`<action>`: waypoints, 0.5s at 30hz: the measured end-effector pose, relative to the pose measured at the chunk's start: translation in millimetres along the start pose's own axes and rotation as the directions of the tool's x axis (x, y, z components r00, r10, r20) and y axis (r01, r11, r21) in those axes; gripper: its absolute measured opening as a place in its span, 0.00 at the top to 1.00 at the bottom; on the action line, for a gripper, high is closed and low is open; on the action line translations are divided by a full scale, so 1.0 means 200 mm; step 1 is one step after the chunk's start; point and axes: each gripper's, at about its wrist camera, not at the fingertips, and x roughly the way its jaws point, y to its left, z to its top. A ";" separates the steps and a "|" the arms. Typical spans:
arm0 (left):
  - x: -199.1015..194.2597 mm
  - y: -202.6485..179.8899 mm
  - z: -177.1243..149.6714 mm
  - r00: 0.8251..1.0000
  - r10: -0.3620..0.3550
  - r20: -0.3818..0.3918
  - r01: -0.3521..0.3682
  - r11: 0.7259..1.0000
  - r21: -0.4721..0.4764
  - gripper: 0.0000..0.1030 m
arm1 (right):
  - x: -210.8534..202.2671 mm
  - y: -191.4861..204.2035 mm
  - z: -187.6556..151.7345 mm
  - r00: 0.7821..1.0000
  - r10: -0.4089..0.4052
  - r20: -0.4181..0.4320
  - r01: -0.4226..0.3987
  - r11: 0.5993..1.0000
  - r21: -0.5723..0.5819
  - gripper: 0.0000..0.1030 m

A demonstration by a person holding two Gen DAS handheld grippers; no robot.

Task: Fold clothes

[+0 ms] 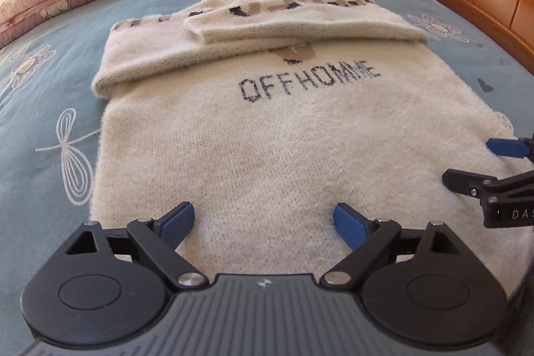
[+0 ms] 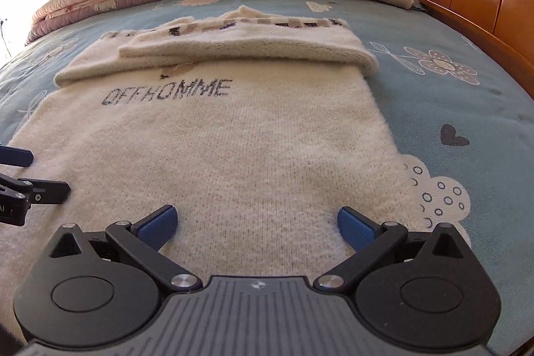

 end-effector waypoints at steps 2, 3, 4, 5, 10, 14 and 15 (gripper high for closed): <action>-0.03 0.01 -0.05 1.000 -0.009 0.014 0.010 1.000 -0.010 0.08 | -0.02 0.00 -0.04 1.000 -0.002 0.020 0.002 1.000 -0.008 0.00; -0.05 0.01 -0.07 1.000 -0.008 0.016 0.009 1.000 -0.008 0.06 | -0.04 0.00 -0.05 1.000 -0.003 0.029 0.004 1.000 -0.011 0.00; -0.07 0.01 -0.10 1.000 -0.006 0.018 0.006 1.000 -0.005 0.05 | -0.05 0.00 -0.07 0.999 -0.005 0.039 0.006 1.000 -0.015 0.00; -0.09 0.00 -0.12 1.000 -0.002 0.023 0.002 1.000 -0.001 0.03 | -0.06 0.00 -0.09 0.999 -0.007 0.048 0.008 1.000 -0.019 0.00; -0.14 -0.01 -0.21 0.999 0.015 0.043 -0.015 1.000 -0.003 0.01 | -0.13 0.00 -0.17 0.997 -0.015 0.078 0.018 0.999 -0.027 0.00; -0.17 -0.01 -0.25 0.998 0.023 0.052 -0.022 1.000 -0.018 0.01 | -0.18 -0.02 -0.19 0.999 0.017 0.046 -0.015 0.999 -0.035 0.00; -0.17 -0.01 -0.26 0.998 0.025 0.055 -0.024 0.999 -0.022 0.01 | -0.19 -0.03 -0.18 0.999 0.031 0.033 -0.030 0.999 -0.040 0.00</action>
